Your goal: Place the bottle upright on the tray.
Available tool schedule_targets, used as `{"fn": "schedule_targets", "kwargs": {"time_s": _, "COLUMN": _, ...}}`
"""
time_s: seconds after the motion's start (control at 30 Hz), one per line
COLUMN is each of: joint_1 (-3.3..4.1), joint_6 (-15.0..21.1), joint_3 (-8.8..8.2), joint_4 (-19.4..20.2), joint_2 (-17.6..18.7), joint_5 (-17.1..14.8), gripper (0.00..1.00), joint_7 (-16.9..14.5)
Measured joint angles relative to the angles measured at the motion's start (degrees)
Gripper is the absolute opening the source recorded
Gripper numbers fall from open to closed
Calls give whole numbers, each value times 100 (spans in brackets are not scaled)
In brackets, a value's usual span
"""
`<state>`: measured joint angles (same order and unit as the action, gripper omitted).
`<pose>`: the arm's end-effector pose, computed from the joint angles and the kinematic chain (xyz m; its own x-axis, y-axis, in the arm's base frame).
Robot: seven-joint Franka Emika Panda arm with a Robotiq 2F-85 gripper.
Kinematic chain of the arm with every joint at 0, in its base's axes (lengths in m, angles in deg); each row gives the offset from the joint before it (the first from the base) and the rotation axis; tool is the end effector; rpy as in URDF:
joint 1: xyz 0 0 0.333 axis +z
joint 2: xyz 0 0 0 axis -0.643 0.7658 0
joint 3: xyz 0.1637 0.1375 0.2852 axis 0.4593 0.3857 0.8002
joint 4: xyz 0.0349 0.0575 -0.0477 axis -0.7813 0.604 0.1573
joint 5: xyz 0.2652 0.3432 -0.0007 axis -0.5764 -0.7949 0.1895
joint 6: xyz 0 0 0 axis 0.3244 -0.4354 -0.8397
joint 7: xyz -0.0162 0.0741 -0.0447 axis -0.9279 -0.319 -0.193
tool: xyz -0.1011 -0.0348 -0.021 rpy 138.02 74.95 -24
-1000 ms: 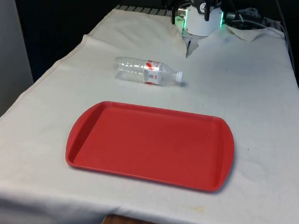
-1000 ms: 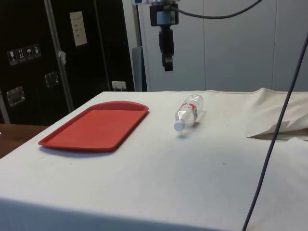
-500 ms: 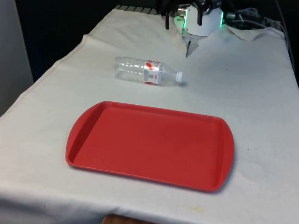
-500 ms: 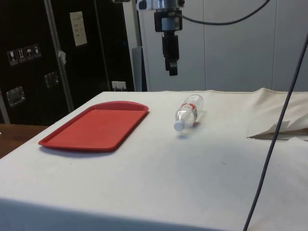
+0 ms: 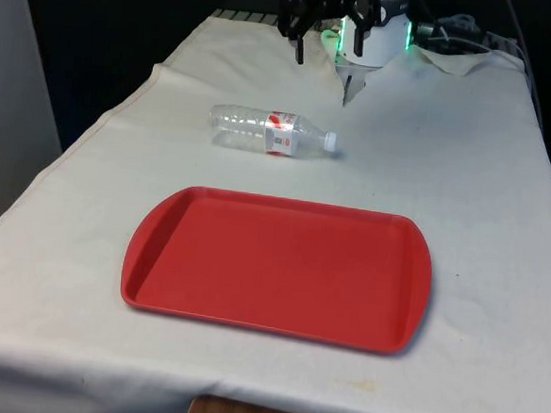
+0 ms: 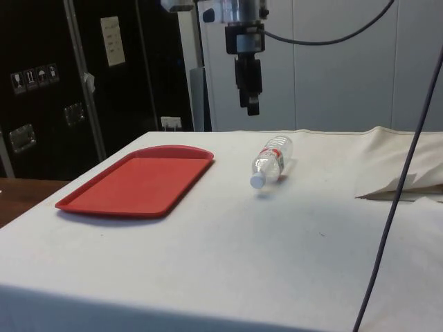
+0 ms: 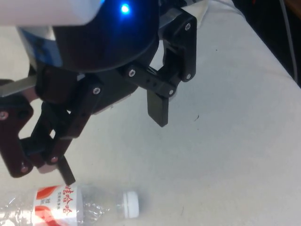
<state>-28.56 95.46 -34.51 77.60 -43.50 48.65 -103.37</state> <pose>0.4800 -0.0651 0.3356 0.8992 0.4365 0.0303 0.4374 -0.8984 -0.0389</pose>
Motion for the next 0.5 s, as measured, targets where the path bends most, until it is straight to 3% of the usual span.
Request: {"fn": "schedule_targets", "kwargs": {"time_s": 0.5, "joint_1": -29, "joint_6": 264, "joint_3": -57, "joint_4": 189, "joint_2": 80, "joint_5": 0, "gripper": 100, "joint_7": -327}}
